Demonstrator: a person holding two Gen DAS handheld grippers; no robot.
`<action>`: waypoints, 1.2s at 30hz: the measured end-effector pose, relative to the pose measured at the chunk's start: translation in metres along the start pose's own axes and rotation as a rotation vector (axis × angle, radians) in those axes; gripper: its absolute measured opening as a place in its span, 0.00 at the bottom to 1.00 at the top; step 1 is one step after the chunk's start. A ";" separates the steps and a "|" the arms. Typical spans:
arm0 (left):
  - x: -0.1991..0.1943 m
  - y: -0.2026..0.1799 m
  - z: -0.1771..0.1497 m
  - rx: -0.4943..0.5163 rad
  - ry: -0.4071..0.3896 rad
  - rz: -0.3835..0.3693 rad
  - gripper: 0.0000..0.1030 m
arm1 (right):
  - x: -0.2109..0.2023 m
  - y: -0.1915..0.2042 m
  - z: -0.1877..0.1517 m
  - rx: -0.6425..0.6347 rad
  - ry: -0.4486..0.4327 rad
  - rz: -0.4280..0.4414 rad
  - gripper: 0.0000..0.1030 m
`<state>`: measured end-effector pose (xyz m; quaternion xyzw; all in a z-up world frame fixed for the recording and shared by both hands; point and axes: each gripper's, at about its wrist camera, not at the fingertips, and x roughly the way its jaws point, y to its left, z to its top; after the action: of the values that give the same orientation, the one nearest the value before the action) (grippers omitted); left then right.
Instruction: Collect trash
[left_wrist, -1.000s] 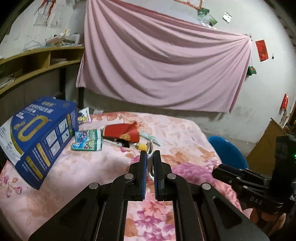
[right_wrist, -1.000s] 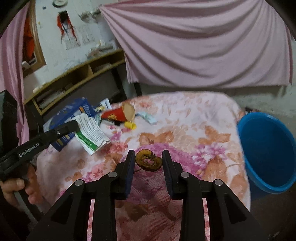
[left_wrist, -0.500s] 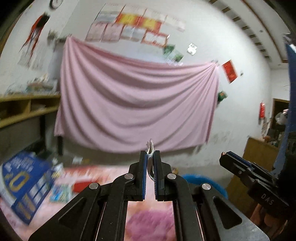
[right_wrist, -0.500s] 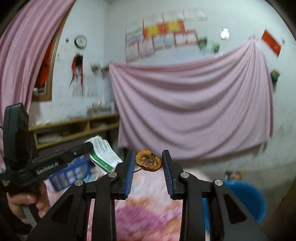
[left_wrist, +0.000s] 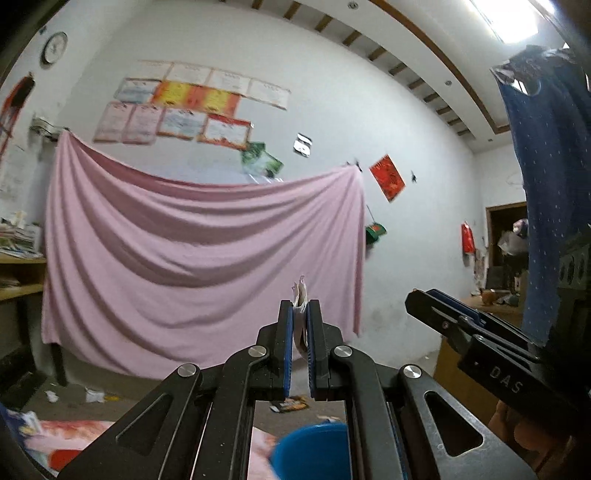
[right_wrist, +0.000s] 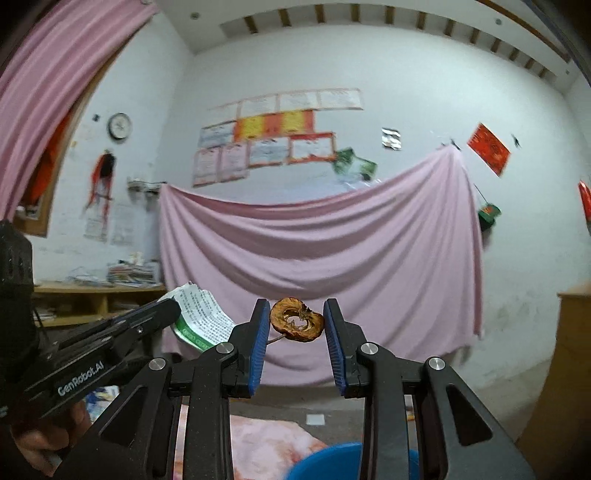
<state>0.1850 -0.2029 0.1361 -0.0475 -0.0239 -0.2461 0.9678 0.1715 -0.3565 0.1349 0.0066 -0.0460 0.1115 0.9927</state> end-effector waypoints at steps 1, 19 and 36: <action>0.008 -0.005 -0.004 0.000 0.015 -0.008 0.05 | 0.002 -0.010 -0.006 0.011 0.016 -0.021 0.27; 0.125 -0.030 -0.099 -0.034 0.392 -0.044 0.05 | 0.035 -0.093 -0.112 0.190 0.338 -0.169 0.27; 0.156 -0.014 -0.116 -0.139 0.610 -0.054 0.08 | 0.053 -0.109 -0.138 0.261 0.489 -0.177 0.27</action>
<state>0.3179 -0.3010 0.0332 -0.0369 0.2830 -0.2755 0.9180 0.2592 -0.4484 0.0025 0.1113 0.2104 0.0277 0.9709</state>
